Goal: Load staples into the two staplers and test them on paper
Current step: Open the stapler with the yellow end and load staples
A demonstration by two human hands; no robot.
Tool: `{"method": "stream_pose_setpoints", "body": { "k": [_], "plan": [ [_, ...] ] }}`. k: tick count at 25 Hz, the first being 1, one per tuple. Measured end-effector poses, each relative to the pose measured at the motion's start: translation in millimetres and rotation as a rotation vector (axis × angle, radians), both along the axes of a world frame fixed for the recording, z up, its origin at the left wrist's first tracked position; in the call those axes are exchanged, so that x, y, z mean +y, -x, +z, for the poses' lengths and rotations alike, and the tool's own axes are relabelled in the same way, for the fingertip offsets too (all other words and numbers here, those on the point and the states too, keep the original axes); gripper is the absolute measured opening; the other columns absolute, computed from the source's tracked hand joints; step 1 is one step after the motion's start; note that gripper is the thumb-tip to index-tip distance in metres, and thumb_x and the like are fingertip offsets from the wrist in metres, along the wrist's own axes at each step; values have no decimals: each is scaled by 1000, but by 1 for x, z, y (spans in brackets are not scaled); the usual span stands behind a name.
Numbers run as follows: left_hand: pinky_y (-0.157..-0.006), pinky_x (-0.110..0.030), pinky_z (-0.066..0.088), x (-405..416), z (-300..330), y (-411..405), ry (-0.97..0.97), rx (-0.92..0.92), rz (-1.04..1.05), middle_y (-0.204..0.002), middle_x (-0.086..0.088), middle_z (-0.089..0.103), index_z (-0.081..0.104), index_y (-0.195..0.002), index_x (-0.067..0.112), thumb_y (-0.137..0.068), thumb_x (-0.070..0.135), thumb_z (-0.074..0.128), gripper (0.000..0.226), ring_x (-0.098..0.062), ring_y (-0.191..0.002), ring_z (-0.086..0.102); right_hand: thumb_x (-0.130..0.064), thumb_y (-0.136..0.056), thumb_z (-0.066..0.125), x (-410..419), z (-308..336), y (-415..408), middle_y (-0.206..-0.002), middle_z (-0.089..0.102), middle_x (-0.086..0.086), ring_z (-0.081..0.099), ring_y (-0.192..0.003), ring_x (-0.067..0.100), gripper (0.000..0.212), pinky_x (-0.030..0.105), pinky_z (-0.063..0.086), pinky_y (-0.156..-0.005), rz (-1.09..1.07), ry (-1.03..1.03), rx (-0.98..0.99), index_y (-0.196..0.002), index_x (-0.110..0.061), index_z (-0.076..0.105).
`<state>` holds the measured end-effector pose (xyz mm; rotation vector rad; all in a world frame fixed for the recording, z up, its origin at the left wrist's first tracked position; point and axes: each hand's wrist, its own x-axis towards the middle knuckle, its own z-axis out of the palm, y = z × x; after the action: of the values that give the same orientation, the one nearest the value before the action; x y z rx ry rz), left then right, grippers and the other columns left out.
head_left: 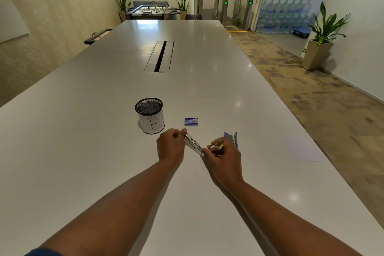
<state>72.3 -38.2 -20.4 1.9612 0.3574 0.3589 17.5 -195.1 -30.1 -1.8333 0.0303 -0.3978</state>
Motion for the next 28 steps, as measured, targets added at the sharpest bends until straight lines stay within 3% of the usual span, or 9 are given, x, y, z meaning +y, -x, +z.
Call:
{"method": "stream_pose_setpoints", "body": {
  "k": [4, 7, 10, 12, 15, 17, 21, 26, 28],
  "plan": [
    [-60, -22, 45, 0, 1, 1, 12, 36, 0, -74, 1, 71, 74, -87, 13, -97, 17, 64, 14, -19, -72, 67, -28, -78, 83, -1, -2, 5, -72, 69, -16, 67, -68, 7, 17, 30, 57, -63, -46, 148, 50, -78, -26, 65],
    [-68, -19, 45, 0, 2, 4, 9, 24, -40, -89, 0, 73, 74, -100, 17, -97, 7, 57, 21, -16, -81, 67, -31, -80, 79, 1, -1, 4, -70, 69, -13, 65, -70, 10, 10, 39, 56, -65, -32, 203, 64, -78, -26, 70],
    [-54, -16, 40, -2, 1, 6, 43, 14, -65, -68, 11, 65, 68, -80, 29, -95, 17, 54, 24, -8, -59, 56, -25, -83, 73, 2, 2, 3, -77, 68, -9, 61, -77, 10, 3, 37, 52, -70, -9, 290, 2, -84, -23, 75],
    [-51, -24, 39, -3, -1, 6, 21, -4, -66, -55, 6, 59, 65, -68, 22, -92, 31, 57, 27, -10, -51, 49, -19, -85, 70, 2, 3, 5, -79, 65, -5, 58, -78, 10, 8, 32, 49, -70, 11, 322, -14, -88, -21, 77],
    [-62, -16, 46, 0, -6, 3, 35, -21, -60, -69, 11, 71, 77, -89, 26, -90, 33, 72, 9, -2, -65, 65, -19, -88, 67, 0, 4, 8, -71, 62, -1, 56, -73, 13, 9, 33, 46, -66, 46, 406, -24, -85, -19, 76],
    [-66, -13, 47, 2, -9, 2, 65, -20, -61, -75, 15, 73, 79, -100, 20, -88, 30, 77, 15, 1, -73, 68, -22, -89, 66, 0, 5, 10, -64, 59, -1, 53, -68, 15, 13, 35, 44, -63, 51, 456, -25, -80, -18, 73],
    [-71, -18, 53, 2, -12, 1, 76, -29, -57, -75, 16, 73, 79, -98, 20, -87, 27, 79, 13, 0, -74, 70, -15, -86, 65, 1, 7, 13, -57, 54, 2, 50, -62, 17, 17, 38, 41, -58, 21, 455, -22, -70, -15, 69],
    [-62, -7, 45, 2, -13, 0, 37, -12, -59, -75, 17, 72, 79, -102, 20, -89, 27, 76, 15, 5, -71, 67, -10, -84, 60, 2, 6, 13, -58, 51, 4, 49, -62, 20, 23, 41, 43, -57, -11, 535, 42, -60, -11, 60],
    [-62, -9, 45, 0, -12, 0, 2, -8, -65, -74, 18, 71, 79, -103, 20, -89, 28, 76, 16, 3, -70, 67, -10, -83, 60, 3, 5, 12, -61, 53, 5, 51, -65, 22, 22, 42, 45, -59, -15, 544, 66, -61, -9, 62]
  ]
}}
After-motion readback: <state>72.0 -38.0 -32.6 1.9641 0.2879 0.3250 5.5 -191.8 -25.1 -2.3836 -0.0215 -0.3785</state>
